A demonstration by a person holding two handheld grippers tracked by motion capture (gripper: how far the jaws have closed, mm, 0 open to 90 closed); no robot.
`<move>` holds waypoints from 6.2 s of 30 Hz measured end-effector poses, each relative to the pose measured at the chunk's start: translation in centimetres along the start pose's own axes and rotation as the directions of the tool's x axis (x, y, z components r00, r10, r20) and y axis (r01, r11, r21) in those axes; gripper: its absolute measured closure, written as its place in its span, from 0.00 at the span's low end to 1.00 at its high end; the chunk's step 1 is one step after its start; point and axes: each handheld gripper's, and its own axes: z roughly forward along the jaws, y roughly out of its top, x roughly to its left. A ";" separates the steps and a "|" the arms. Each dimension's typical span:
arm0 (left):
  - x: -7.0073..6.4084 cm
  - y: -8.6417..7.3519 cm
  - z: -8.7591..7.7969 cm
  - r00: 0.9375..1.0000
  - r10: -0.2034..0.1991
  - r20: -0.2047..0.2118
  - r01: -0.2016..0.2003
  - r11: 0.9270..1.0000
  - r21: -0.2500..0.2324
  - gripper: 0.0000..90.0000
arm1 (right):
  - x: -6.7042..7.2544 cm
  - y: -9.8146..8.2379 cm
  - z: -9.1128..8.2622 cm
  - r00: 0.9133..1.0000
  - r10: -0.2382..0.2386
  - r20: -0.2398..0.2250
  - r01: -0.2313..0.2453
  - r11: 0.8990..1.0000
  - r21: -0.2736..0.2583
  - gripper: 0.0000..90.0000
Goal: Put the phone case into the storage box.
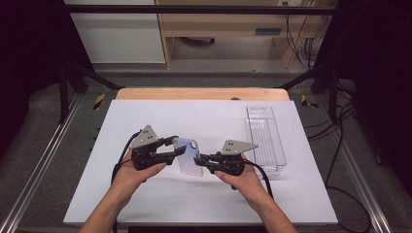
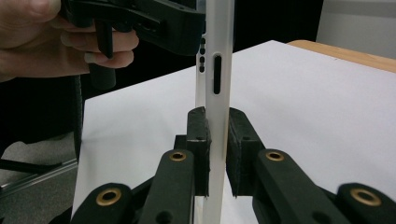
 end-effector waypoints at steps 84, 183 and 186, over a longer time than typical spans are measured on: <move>0.7 1.0 -1.2 0.999 -0.023 -0.041 0.023 1.000 0.002 0.90 | 0.3 1.2 -0.7 0.979 -0.010 0.205 -0.006 0.997 0.074 0.13; 0.5 -3.4 -4.6 0.885 -0.170 -0.433 0.105 0.980 -0.171 0.31 | -1.4 4.8 -0.3 0.830 0.092 0.551 -0.071 0.996 -0.058 0.20; 1.2 -5.3 -4.9 0.868 -0.200 -0.454 0.129 0.975 -0.182 0.26 | -2.2 6.4 -2.2 0.810 0.128 0.572 -0.106 0.992 -0.071 0.20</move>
